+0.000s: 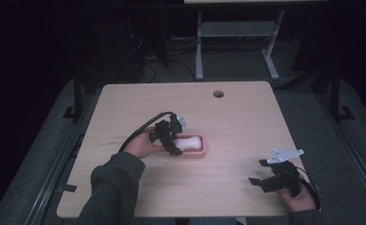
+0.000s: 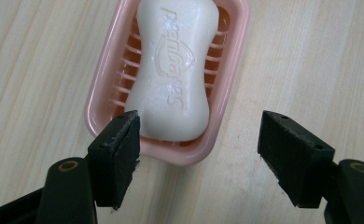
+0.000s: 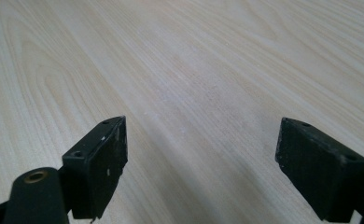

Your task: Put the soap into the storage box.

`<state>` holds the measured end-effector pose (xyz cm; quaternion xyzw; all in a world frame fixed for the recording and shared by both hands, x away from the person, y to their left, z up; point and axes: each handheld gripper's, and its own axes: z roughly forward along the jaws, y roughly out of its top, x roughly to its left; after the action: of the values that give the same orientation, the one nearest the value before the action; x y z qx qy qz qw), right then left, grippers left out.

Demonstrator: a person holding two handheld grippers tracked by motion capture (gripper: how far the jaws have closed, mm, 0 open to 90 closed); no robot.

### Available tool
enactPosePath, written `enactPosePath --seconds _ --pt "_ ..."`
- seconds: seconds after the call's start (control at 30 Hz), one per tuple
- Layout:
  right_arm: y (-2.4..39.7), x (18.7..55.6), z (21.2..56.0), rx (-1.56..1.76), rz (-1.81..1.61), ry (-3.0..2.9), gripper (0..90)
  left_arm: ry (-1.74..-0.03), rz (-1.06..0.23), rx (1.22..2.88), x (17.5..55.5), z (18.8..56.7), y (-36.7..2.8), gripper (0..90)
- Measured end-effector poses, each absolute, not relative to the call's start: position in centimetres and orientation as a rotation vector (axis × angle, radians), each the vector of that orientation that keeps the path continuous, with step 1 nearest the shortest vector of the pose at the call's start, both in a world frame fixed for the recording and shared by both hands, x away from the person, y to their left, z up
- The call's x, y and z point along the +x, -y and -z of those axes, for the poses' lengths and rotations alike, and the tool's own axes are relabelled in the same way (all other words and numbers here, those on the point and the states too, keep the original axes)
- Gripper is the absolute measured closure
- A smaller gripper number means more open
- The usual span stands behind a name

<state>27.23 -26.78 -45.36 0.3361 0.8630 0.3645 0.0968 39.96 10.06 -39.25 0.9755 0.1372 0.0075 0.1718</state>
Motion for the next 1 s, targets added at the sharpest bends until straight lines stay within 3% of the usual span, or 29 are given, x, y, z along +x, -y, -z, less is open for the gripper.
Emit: enactPosePath --seconds 1.0 --pt "26.3 27.3 45.2 1.003 -1.069 -2.540 14.3 -0.407 -0.040 2.707 36.9 39.4 -13.0 27.4"
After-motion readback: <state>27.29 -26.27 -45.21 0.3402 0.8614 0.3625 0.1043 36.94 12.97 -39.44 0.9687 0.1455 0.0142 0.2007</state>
